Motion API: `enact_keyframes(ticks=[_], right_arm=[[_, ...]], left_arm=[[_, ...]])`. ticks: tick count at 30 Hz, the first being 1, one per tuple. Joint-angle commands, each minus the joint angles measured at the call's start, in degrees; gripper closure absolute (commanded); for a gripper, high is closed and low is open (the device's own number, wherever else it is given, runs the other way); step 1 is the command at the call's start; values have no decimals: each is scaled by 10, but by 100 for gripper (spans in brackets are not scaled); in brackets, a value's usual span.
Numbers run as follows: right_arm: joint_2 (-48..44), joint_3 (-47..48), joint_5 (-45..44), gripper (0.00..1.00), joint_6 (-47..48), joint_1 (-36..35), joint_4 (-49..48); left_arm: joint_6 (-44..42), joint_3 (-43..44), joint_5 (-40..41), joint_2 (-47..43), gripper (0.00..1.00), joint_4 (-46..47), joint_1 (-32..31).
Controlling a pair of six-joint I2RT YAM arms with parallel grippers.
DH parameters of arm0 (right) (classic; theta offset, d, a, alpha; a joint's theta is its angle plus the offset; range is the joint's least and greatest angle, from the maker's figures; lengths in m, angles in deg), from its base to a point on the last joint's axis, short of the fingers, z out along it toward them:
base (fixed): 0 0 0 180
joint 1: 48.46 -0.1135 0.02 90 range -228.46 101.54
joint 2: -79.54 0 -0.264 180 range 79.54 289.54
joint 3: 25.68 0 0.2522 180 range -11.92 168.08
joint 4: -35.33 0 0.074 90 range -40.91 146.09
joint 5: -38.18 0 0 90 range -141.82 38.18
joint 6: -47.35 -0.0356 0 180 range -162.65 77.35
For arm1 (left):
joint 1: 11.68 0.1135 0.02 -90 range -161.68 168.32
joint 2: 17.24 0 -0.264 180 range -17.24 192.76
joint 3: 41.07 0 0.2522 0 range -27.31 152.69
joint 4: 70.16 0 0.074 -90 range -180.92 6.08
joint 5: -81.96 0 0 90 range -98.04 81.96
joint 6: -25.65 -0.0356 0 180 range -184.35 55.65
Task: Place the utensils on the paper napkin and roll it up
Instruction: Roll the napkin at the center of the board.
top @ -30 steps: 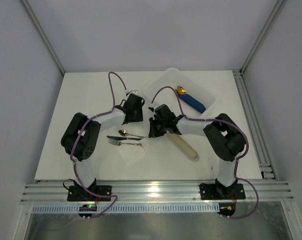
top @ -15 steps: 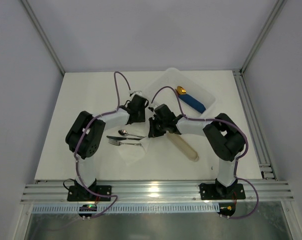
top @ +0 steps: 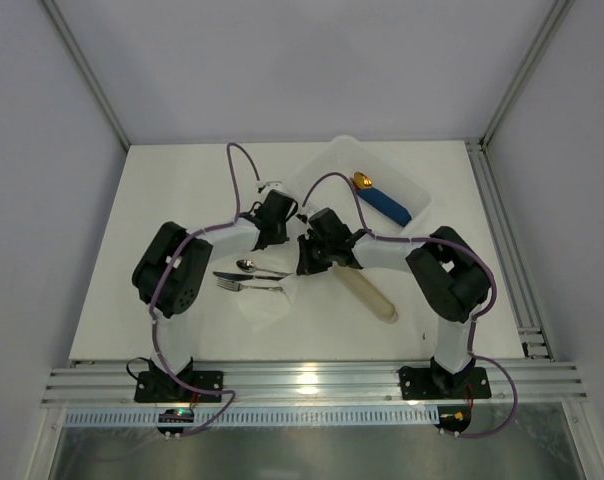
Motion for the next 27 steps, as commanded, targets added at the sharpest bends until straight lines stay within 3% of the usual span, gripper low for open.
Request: enact_keyframes(ticks=[1, 9, 27], right_arm=[[12, 3, -14, 96, 8, -5, 19], [13, 8, -15, 96, 9, -5, 22], [12, 10, -15, 96, 9, -6, 25]], left_arm=[[10, -22, -9, 22, 86, 0, -9], [14, -34, -47, 8, 100, 11, -10], [34, -87, -56, -94, 100, 17, -10]])
